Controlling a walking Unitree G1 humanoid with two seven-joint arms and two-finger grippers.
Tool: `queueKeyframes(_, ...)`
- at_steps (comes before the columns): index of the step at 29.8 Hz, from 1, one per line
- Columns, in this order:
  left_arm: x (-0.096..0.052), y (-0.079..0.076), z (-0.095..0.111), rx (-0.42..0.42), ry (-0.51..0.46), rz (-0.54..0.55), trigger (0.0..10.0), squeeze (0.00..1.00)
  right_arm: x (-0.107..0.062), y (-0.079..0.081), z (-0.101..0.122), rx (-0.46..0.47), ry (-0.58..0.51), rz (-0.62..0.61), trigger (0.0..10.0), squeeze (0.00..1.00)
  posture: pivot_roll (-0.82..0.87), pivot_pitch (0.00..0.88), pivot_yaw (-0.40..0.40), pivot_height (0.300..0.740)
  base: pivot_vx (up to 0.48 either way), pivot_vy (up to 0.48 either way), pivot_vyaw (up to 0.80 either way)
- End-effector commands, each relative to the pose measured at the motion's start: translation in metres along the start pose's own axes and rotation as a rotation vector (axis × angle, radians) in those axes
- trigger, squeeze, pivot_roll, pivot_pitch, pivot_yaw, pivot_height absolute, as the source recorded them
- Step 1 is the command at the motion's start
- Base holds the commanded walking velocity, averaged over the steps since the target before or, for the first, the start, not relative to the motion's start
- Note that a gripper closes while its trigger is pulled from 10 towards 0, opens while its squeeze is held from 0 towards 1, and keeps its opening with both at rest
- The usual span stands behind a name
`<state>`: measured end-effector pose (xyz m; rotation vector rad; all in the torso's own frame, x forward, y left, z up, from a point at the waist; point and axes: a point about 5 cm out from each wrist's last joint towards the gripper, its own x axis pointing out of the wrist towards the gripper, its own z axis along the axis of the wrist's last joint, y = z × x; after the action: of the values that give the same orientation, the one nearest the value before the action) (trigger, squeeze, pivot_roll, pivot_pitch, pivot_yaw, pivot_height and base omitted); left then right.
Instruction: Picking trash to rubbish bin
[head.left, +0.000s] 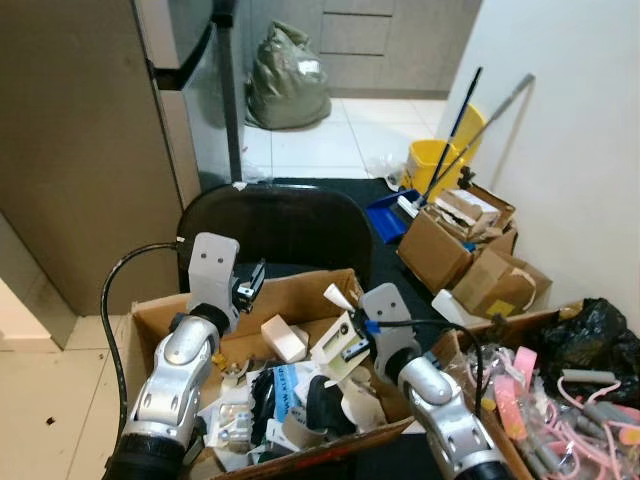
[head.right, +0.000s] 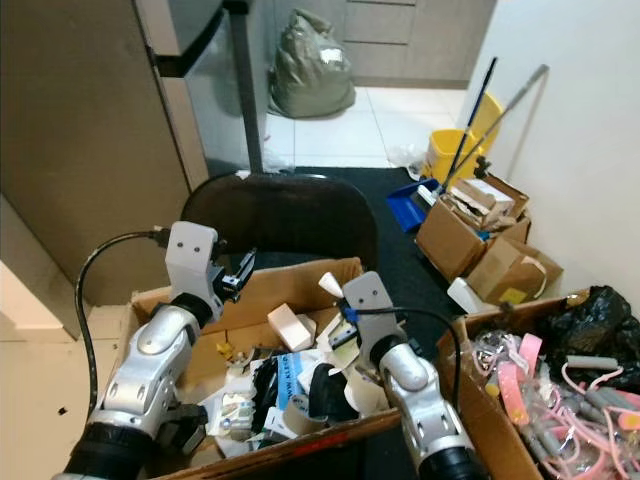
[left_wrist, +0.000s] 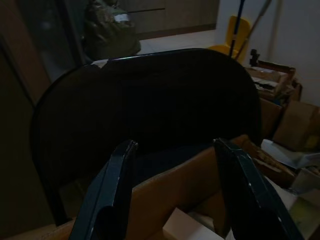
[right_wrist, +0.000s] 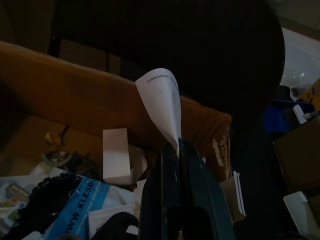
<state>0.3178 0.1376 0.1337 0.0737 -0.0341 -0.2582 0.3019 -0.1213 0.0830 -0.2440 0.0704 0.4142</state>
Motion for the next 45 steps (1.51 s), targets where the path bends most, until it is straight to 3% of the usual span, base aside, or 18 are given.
queueKeyframes(1, -0.002, -0.002, -0.006, 0.014, 0.027, -0.007, 10.0, 0.00, -0.003, 0.000, -0.006, 0.003, 0.017, -0.005, 10.0, 0.00, -0.06, 0.053, -0.028, 0.740, 0.000, 0.000, 0.00)
queueKeyframes(9, -0.003, -0.001, -0.016, 0.047, 0.107, -0.041, 10.0, 0.00, 0.002, 0.002, -0.003, -0.030, 0.002, 0.026, 10.0, 0.00, -0.06, 0.047, -0.030, 0.740, 0.000, 0.000, 0.00)
queueKeyframes(16, -0.019, 0.008, -0.030, 0.111, 0.259, -0.306, 10.0, 0.00, 0.024, 0.000, -0.003, -0.060, 0.068, 0.078, 10.0, 0.00, -0.05, 0.059, -0.040, 0.740, 0.000, 0.000, 0.00)
queueKeyframes(19, -0.023, 0.010, -0.030, 0.110, 0.271, -0.357, 10.0, 0.00, 0.027, 0.001, -0.003, -0.072, 0.078, 0.085, 10.0, 0.00, -0.05, 0.059, -0.042, 0.740, 0.000, 0.000, 0.00)
queueKeyframes(21, -0.036, 0.014, -0.026, 0.081, 0.304, -0.466, 10.0, 0.00, 0.034, 0.004, 0.000, -0.099, 0.089, 0.114, 10.0, 0.00, -0.04, 0.061, -0.050, 0.740, 0.000, 0.000, 0.00)
queueKeyframes(27, -0.049, 0.020, -0.024, 0.079, 0.348, -0.549, 10.0, 0.00, 0.044, -0.003, 0.007, -0.123, 0.085, 0.051, 10.0, 0.00, -0.02, 0.063, -0.055, 0.740, 0.000, 0.000, 0.00)
queueKeyframes(31, -0.055, 0.010, -0.024, 0.043, 0.379, -0.647, 10.0, 0.00, 0.049, -0.006, 0.009, -0.095, 0.096, 0.088, 10.0, 0.00, -0.03, 0.064, -0.055, 0.740, 0.000, 0.000, 0.00)
queueKeyframes(39, -0.062, 0.003, -0.026, 0.016, 0.438, -0.730, 10.0, 0.00, 0.044, 0.000, -0.004, -0.112, 0.174, 0.176, 10.0, 0.00, -0.03, 0.065, -0.047, 0.740, 0.000, 0.000, 0.00)
queueKeyframes(45, -0.060, 0.004, -0.025, 0.029, 0.439, -0.718, 10.0, 0.00, 0.042, 0.002, -0.008, -0.096, 0.177, 0.220, 10.0, 0.00, -0.04, 0.065, -0.045, 0.740, 0.000, 0.000, 0.00)
